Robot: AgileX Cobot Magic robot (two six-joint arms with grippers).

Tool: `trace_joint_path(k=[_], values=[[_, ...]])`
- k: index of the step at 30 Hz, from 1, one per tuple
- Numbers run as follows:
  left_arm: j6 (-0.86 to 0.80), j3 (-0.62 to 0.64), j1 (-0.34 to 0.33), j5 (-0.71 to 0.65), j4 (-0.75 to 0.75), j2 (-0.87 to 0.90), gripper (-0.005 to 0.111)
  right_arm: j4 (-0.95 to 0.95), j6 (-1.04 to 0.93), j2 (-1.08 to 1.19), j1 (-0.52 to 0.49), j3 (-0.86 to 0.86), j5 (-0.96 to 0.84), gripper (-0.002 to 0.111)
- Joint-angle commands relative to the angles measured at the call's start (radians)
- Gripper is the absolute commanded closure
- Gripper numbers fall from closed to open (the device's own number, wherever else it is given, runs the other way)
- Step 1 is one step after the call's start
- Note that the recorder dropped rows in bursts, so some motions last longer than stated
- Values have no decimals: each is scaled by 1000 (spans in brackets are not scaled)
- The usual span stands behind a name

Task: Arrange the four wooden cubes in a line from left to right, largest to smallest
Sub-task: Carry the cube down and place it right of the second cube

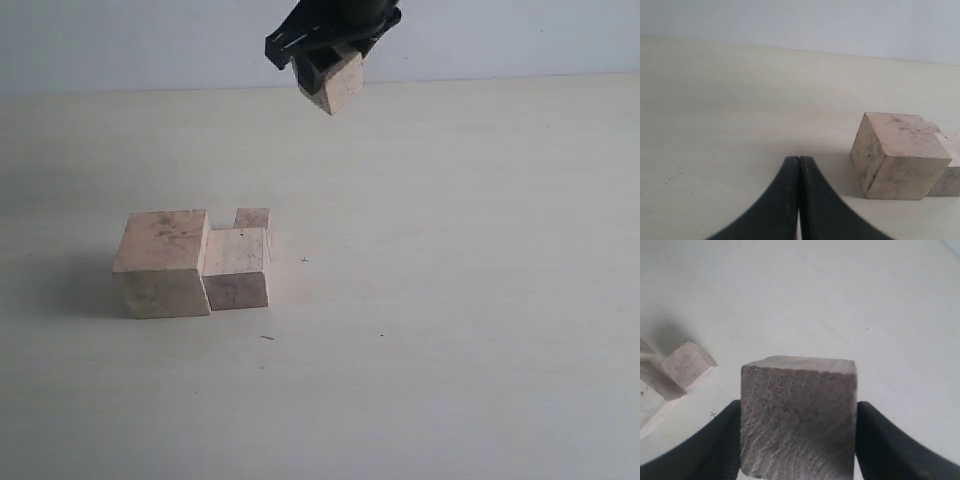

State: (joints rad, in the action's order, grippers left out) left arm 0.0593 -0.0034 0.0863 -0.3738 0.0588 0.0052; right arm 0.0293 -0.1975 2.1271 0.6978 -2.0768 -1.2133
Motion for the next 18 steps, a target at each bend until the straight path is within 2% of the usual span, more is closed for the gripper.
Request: trace_joint_path(k=[1,5,9,15,18], values=[[0,3,5,14,-3,-5,107,-155,-153,-6,-52,29,-8,108],[0,3,5,14,-3,-5,107,-338,-302,-33,-93,153,-8,108],[0,3,5,14,-3,-5,107,-349,-444,-90,-106,277,-8,108],[0,3,5,14,-3,-5,107,-442,-841,-169,-106,474,-8,108],[0,3,5,14,-3,-5,107,-436,-952,-163,-104,531,-8,108]])
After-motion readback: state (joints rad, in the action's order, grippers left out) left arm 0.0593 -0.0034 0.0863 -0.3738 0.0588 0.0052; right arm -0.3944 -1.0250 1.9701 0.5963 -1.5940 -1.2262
